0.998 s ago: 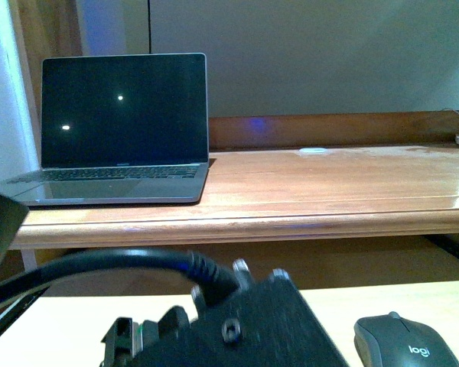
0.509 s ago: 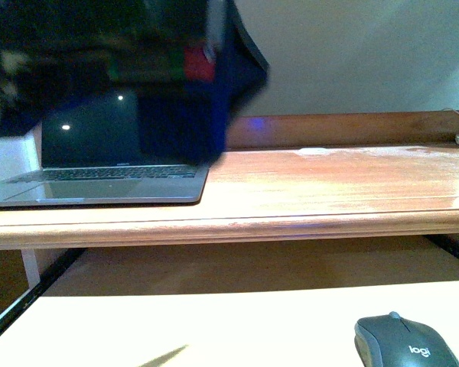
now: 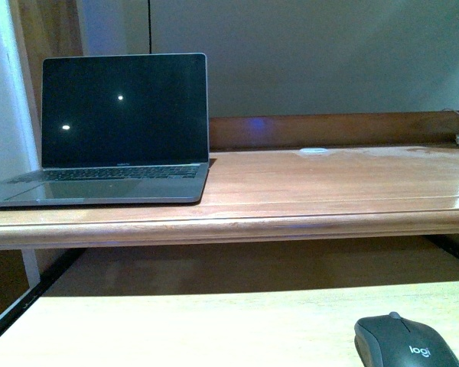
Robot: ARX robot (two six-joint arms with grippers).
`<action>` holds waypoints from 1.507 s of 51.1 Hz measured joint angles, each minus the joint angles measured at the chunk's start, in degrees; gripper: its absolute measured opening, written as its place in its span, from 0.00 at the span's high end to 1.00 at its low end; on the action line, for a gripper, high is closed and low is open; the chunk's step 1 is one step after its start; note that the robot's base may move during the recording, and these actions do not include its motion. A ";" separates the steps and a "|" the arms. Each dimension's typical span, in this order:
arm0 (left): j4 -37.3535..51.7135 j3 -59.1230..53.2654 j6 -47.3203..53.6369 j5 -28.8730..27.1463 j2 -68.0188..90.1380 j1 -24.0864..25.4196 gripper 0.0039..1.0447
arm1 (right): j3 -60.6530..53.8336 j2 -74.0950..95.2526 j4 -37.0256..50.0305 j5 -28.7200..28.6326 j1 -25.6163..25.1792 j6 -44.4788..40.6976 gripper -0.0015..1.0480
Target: Place mouse
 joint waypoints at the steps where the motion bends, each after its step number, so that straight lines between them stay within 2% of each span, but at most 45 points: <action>1: -0.15 -1.31 -0.11 -2.34 -1.64 -1.42 0.07 | 0.00 0.00 0.00 0.00 0.00 0.00 0.07; 4: 0.42 -3.74 0.00 -5.84 -4.42 -3.91 0.07 | 0.00 0.00 0.00 0.02 0.00 0.00 0.07; 7: -1.62 -4.90 -0.81 -5.86 -6.47 -5.18 0.08 | 0.00 0.00 0.00 0.02 0.00 0.00 0.07; 14: -15.50 -6.25 -1.99 4.15 -13.75 -2.84 0.26 | 0.00 0.00 0.00 0.02 0.00 0.00 0.07; 22: -20.37 -9.70 -2.71 12.37 -20.96 5.35 0.48 | 0.00 0.00 0.00 0.00 0.00 0.00 0.07; 29: -22.84 -12.79 -2.93 22.73 -26.91 15.37 0.75 | 0.00 0.00 0.00 0.02 0.00 0.00 0.07; 35: -23.89 -14.67 -2.95 28.61 -30.08 21.86 0.98 | 0.00 0.00 0.00 0.02 0.00 0.00 0.07; 45: -24.70 -16.68 -3.17 36.09 -33.16 29.44 0.98 | 0.00 0.00 0.00 0.00 0.00 0.00 0.07; 51: -25.05 -17.46 -3.15 38.66 -34.14 31.95 0.98 | 0.00 0.02 -0.02 0.00 0.00 0.00 0.07; 55: -25.22 -18.01 -3.17 40.98 -34.84 34.01 0.98 | 1.99 2.97 -5.68 -1.57 1.07 0.15 0.07; 59: -25.55 -18.34 -3.15 47.10 -35.65 38.80 0.98 | 5.22 10.67 -8.61 1.01 6.10 -0.09 0.07; 63: -25.57 -18.78 -3.17 48.06 -35.98 41.86 0.98 | 7.67 16.52 -7.37 4.85 11.28 -0.22 0.07; 66: -25.55 -18.93 -3.17 48.19 -36.20 42.53 0.98 | 9.40 19.89 -6.43 7.04 14.32 -0.22 0.07; 70: -25.55 -19.28 -3.17 49.00 -36.59 42.73 0.98 | 14.08 27.43 -4.28 12.61 21.11 -0.17 0.07; 77: -25.55 -21.70 -3.17 49.00 -38.71 42.82 0.98 | 19.50 36.74 -2.56 19.41 28.52 0.13 0.07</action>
